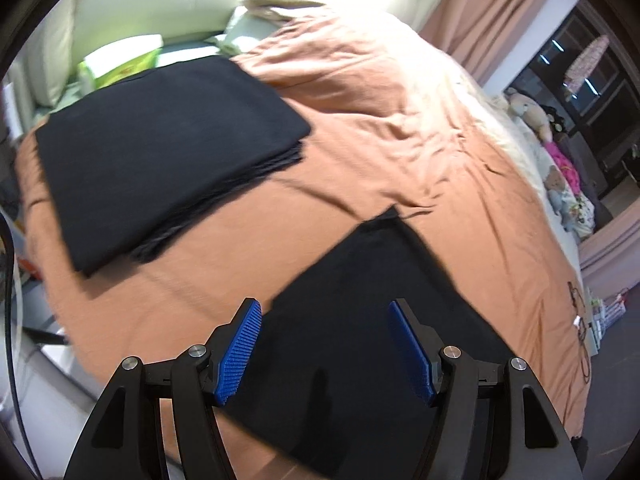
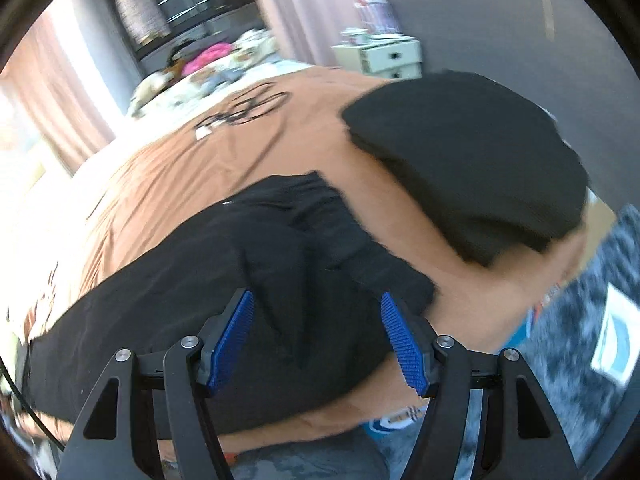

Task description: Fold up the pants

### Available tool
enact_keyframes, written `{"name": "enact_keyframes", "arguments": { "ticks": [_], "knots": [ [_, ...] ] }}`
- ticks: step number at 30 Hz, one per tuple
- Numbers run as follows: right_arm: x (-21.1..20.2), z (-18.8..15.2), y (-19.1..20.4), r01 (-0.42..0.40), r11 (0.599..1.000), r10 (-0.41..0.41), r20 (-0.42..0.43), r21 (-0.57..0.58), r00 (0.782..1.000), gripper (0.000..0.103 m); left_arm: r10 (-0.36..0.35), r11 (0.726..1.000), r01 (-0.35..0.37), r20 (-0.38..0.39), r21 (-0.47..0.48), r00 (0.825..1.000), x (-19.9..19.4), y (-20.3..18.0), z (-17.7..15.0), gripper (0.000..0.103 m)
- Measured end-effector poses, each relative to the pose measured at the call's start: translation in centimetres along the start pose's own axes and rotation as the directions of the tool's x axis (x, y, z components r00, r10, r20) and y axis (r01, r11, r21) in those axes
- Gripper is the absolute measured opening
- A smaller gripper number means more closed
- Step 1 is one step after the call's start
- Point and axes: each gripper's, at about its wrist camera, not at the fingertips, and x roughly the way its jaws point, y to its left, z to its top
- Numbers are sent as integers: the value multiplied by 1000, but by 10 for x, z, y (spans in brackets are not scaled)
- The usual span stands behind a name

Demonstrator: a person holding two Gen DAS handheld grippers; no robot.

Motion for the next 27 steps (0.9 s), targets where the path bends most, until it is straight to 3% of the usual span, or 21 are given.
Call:
{"name": "enact_keyframes", "arguments": {
  "ticks": [8,16,27],
  "knots": [
    [41,15,34,-70,985,62,-55,-156,997,65,-63,995,66,-48,76,997,28,-72,0,68],
    [75,31,86,-162,945,143,-87,-285,986,65,-113,982,126,-102,137,988,47,-136,-15,68],
    [126,22,185,-270,801,197,-191,-534,962,65,-101,970,141,-197,200,975,76,-207,-41,65]
  ]
}}
